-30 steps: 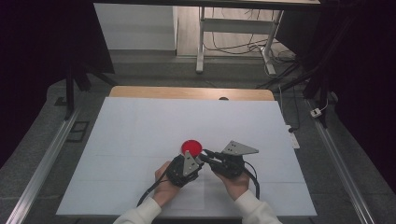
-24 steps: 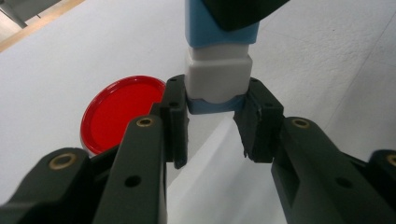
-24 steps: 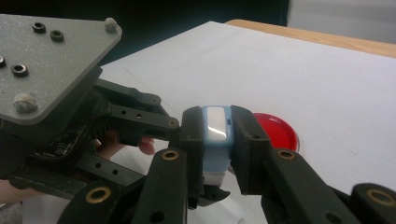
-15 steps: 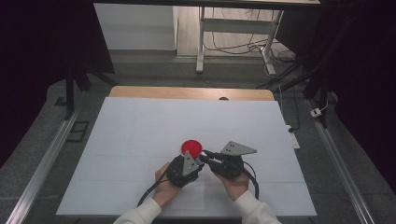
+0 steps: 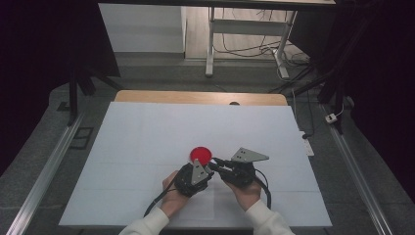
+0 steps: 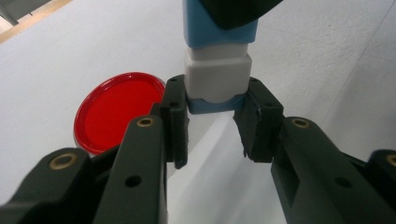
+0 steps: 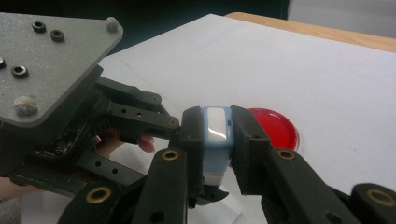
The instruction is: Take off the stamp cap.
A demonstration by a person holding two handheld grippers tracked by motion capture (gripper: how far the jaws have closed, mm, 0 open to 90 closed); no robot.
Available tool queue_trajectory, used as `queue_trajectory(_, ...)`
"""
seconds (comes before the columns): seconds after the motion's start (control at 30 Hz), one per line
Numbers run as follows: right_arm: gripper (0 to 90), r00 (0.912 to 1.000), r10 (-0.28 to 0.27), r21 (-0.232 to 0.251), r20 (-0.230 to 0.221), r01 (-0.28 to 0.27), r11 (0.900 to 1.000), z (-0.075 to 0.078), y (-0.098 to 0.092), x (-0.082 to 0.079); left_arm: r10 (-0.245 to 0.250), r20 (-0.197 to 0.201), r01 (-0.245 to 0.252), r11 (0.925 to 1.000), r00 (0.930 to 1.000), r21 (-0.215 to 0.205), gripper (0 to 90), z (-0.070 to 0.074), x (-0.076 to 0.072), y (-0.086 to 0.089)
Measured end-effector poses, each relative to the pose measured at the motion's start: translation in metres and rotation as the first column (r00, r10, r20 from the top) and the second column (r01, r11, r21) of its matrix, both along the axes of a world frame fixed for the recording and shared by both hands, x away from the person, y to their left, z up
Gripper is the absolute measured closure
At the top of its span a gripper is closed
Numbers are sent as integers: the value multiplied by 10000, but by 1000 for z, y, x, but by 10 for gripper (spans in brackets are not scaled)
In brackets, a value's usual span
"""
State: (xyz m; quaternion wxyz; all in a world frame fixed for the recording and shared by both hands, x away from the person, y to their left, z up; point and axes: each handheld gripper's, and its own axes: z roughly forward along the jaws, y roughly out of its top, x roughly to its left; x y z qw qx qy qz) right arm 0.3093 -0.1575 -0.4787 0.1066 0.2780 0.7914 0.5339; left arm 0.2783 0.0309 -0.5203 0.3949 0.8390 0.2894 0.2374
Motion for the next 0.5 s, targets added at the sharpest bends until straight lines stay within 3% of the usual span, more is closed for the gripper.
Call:
queue_trajectory(0.17, 751, 10000, 11, -2, -31, -11, 10000, 0, 0, 0, 1, 184, -4, 9999, 9998, 171, 658, 0, -1, 0)
queue_trajectory(0.5, 751, 10000, -62, 88, -56, 63, 9999, 0, 0, 0, -32, -100, 28, 9993, 9999, -367, 657, -1, 1, 2)
